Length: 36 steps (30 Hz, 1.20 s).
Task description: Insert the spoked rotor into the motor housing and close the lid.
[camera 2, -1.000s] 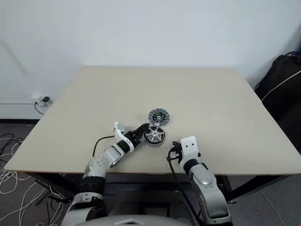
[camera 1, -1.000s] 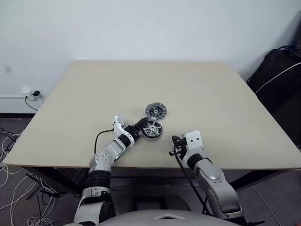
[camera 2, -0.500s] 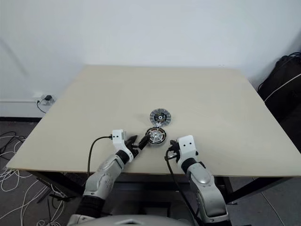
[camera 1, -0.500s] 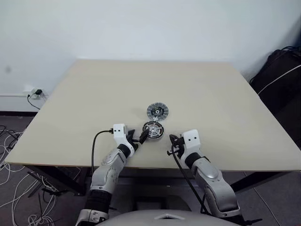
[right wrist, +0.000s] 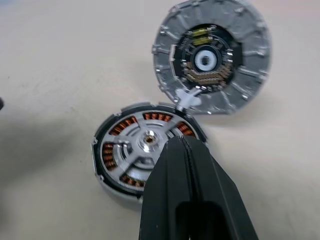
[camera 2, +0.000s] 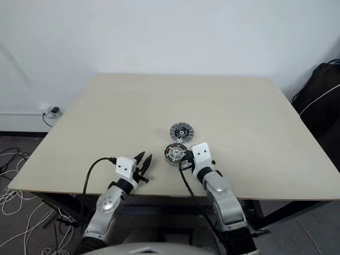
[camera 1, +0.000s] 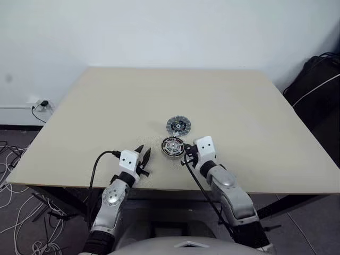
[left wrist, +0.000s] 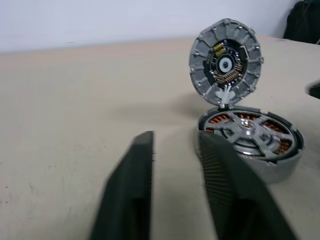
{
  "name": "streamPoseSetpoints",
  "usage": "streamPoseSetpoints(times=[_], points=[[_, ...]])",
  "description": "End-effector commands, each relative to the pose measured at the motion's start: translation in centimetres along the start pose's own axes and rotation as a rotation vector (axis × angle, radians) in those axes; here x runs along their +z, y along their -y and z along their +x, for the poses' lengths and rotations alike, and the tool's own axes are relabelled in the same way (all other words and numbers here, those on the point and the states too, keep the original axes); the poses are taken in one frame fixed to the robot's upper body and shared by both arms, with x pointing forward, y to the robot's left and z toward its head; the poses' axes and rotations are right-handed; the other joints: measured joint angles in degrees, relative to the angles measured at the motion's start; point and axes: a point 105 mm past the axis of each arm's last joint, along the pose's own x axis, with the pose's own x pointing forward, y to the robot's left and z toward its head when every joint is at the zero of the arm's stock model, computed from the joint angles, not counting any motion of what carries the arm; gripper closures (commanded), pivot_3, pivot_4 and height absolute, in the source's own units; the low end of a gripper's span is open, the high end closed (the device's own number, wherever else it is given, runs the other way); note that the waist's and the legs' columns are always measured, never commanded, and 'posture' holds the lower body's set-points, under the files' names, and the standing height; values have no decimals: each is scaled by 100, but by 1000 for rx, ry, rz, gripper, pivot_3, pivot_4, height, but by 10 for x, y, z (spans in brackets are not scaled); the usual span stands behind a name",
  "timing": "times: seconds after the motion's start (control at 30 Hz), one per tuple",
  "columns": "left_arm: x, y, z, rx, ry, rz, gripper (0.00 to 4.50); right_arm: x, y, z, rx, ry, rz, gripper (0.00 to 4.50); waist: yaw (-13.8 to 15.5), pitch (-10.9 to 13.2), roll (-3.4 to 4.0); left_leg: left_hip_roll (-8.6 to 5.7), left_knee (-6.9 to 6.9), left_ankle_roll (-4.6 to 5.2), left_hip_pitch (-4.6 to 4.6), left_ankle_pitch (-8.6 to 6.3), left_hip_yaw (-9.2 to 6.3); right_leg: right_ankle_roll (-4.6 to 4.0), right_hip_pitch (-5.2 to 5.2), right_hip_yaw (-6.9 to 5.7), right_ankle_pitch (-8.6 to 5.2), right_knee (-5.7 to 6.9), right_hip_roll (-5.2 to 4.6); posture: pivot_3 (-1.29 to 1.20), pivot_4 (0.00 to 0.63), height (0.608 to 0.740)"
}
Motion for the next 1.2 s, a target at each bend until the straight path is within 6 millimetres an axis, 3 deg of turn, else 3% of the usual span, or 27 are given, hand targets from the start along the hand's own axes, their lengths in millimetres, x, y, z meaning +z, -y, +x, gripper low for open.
streamPoseSetpoints(times=[0.03,0.43,0.73,0.9,1.03,1.17,1.2], points=[[5,3,-1,-4,41,55,4465,10,-3,12,18,20,-27,4500,-4,-1,3,0,0,0,1,0,0,0,0,-1,0,1,0,0,0,740],[-5,20,-9,-106,2,2,4465,24,-18,49,103,17,-64,4500,-45,-6,18,-1,0,9,5,5,2,-26,0,-8,20,4,3,0,0,740],[-6,22,-9,-88,0,-9,4465,-20,-18,51,134,-150,-101,4500,-44,-28,41,-2,-2,15,11,8,2,-29,5,-6,22,5,2,0,0,740],[-7,22,-8,-86,-2,-14,4465,-3,-16,49,162,-93,-128,4500,-43,-39,54,-2,-2,15,21,8,2,-4,14,-7,5,6,2,0,0,740],[-6,25,-7,-94,2,-17,4465,28,-22,36,336,-31,-364,4500,-39,-37,57,-4,0,20,16,11,2,-3,11,-7,6,4,1,0,0,740],[-7,27,-5,-103,1,-7,4465,31,-23,23,477,-80,-498,4500,-41,-37,56,-2,0,26,14,12,2,-1,9,-7,4,2,1,0,0,740],[-7,27,-5,-106,1,-6,4498,30,-23,20,516,-107,-541,4314,-38,-37,56,-1,0,26,15,12,2,-1,10,-8,4,3,1,0,0,740]])
